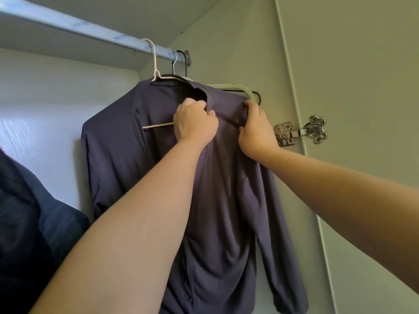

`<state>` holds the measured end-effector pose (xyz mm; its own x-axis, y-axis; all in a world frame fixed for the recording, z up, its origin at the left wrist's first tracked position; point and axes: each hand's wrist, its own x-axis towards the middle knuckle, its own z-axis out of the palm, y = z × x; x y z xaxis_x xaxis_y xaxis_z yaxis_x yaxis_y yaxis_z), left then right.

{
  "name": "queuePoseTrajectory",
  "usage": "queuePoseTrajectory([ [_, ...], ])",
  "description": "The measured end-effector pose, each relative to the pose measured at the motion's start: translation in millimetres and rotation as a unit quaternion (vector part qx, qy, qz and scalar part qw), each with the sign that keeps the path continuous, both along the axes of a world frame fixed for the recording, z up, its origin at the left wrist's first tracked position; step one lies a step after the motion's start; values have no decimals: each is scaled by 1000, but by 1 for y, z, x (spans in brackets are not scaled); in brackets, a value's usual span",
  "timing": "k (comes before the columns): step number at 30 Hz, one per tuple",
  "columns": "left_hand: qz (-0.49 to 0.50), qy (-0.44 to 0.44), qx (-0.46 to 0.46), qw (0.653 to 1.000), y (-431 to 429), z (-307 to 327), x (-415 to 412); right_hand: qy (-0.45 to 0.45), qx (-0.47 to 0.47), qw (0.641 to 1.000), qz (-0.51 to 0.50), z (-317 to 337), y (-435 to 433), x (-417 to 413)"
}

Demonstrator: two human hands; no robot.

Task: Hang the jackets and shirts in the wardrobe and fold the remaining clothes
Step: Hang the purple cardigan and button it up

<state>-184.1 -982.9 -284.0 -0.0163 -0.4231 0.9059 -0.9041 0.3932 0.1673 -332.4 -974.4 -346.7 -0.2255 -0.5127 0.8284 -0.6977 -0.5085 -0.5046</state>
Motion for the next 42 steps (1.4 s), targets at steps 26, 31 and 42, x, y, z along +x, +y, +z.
queuePoseTrajectory([
  [26, -59, -41, -157, 985, -20, 27, -21, 166, -23, 980, -104, 61, -5, -61],
  [31, -45, -13, -141, 989, -20, 41, -20, 173, -31, 981, -85, 68, -7, -64],
  [42, 16, -11, -127, 992, -10, 79, -11, 11, 7, 1000, 10, 110, -4, -60],
])
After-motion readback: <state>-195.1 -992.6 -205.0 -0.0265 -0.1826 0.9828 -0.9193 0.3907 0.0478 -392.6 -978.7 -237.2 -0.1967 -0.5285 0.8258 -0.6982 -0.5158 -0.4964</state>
